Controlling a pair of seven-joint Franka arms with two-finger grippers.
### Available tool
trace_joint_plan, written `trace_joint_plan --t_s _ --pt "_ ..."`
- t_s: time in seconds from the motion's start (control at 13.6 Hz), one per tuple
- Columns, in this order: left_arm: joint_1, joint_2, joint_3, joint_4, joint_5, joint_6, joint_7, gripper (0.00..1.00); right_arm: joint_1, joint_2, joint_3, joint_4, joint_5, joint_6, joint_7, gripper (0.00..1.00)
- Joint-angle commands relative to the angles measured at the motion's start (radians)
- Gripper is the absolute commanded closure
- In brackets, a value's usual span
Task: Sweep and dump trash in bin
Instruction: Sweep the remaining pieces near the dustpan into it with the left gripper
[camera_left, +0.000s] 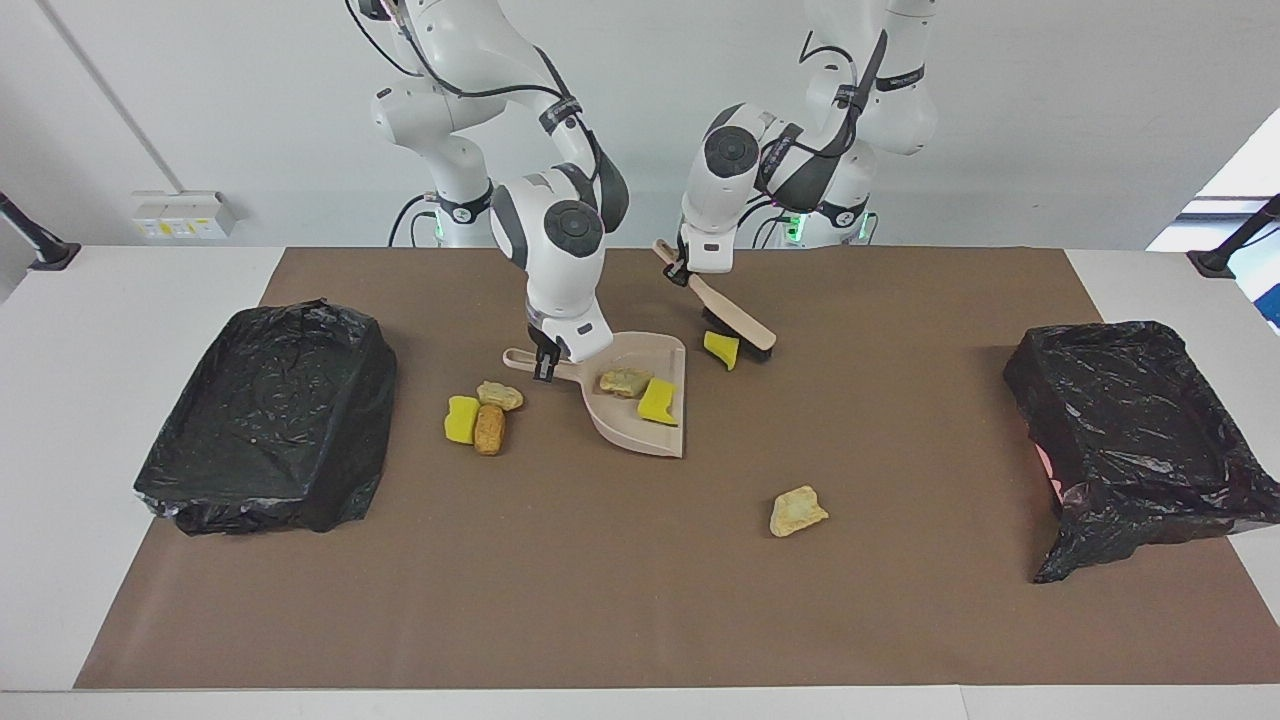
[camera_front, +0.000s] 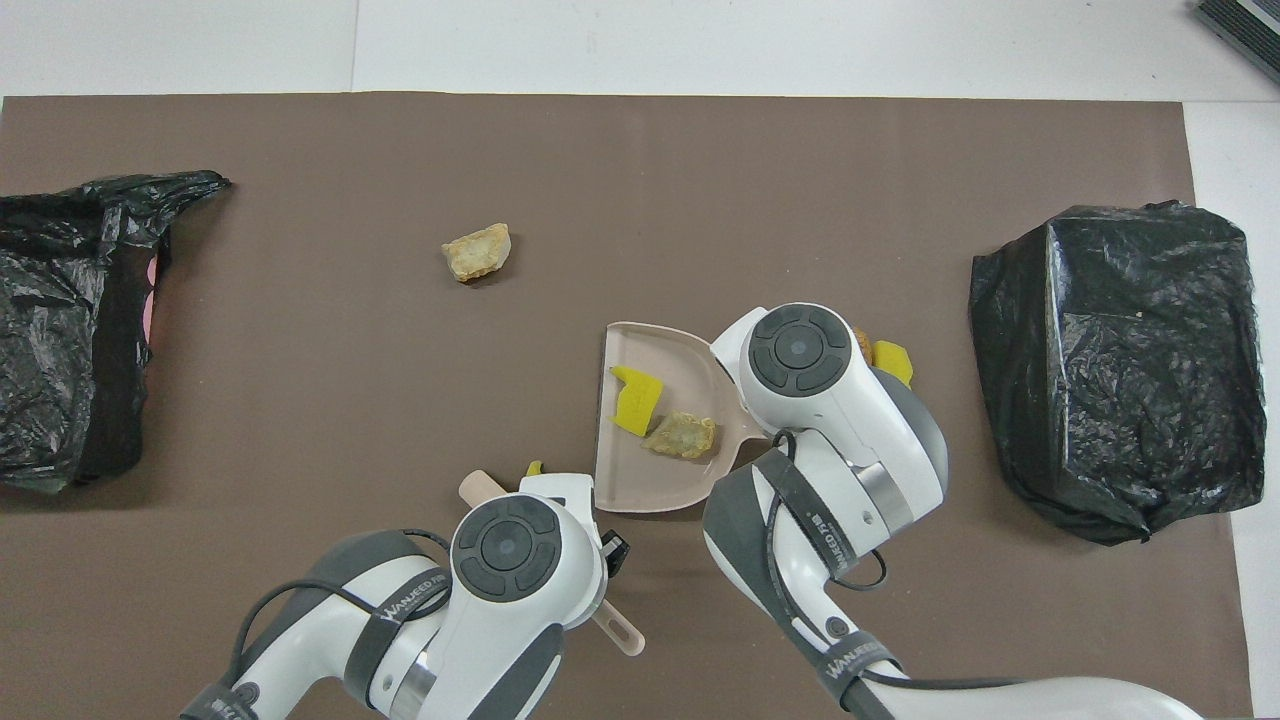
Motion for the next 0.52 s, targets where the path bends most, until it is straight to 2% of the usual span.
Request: trace_joint_plan --t_s 0.0,0.3,0.44 --pt "0.041 0.032 0.001 0.030 -0.017 0.041 0.117 1.00 0.000 -0.017 0.004 -0.016 -0.026 -0.019 0.030 1.00" --pt "0.007 0.038 -0.002 0.039 -0.015 0.136 0.333 1.00 -0.002 -0.017 0.004 -0.017 -0.024 -0.016 0.038 1.00" --pt "-0.014 0.052 -0.008 0.045 -0.015 0.184 0.524 1.00 -0.003 -0.017 0.004 -0.019 -0.024 -0.016 0.038 1.00"
